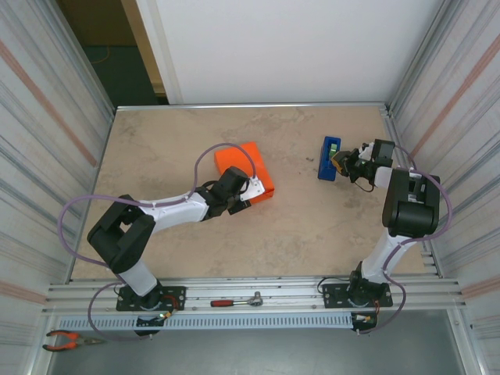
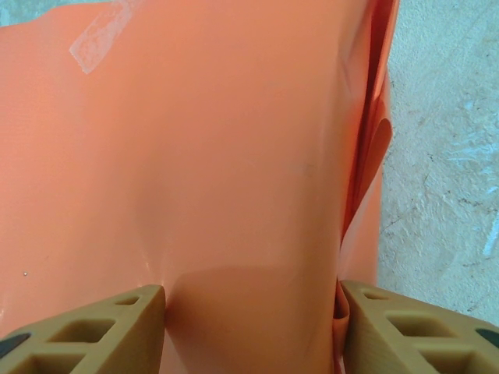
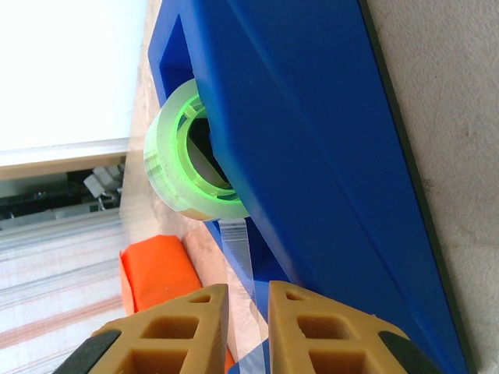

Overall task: Wrap the gift box in paper
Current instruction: Tear off the tape with the cutter.

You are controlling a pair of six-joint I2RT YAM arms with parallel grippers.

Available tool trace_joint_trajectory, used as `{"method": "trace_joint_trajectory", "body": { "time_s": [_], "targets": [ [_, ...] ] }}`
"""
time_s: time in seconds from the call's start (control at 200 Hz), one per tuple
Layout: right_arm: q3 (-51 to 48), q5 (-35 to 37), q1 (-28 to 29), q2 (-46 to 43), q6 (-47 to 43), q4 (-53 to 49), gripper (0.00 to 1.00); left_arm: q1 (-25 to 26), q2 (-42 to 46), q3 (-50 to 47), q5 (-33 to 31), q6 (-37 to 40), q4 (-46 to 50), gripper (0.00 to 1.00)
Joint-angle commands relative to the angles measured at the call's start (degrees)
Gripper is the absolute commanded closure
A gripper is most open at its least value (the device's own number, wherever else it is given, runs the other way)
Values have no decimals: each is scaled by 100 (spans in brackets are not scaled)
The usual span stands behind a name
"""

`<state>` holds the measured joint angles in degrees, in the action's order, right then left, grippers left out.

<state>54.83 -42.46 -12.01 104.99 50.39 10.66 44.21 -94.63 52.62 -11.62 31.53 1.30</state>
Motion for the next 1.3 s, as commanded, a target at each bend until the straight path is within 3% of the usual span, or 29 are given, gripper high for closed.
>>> {"method": "trace_joint_trajectory", "body": {
  "time_s": [0.0, 0.215, 0.501, 1.293],
  "targets": [
    [-80, -65, -12, 98, -95, -2, 81, -61, -162, -15, 182, -79, 587, 43],
    [-74, -105, -37, 20, -35, 25, 100, -64, -168, -15, 193, -78, 588, 43],
    [-187, -279, -14, -400, 372, 418, 100, -70, -152, -24, 175, -77, 601, 44],
    [-930, -216, 62, -1523, 700, 345, 100, -70, -183, 3, 173, -80, 650, 45]
  ]
}}
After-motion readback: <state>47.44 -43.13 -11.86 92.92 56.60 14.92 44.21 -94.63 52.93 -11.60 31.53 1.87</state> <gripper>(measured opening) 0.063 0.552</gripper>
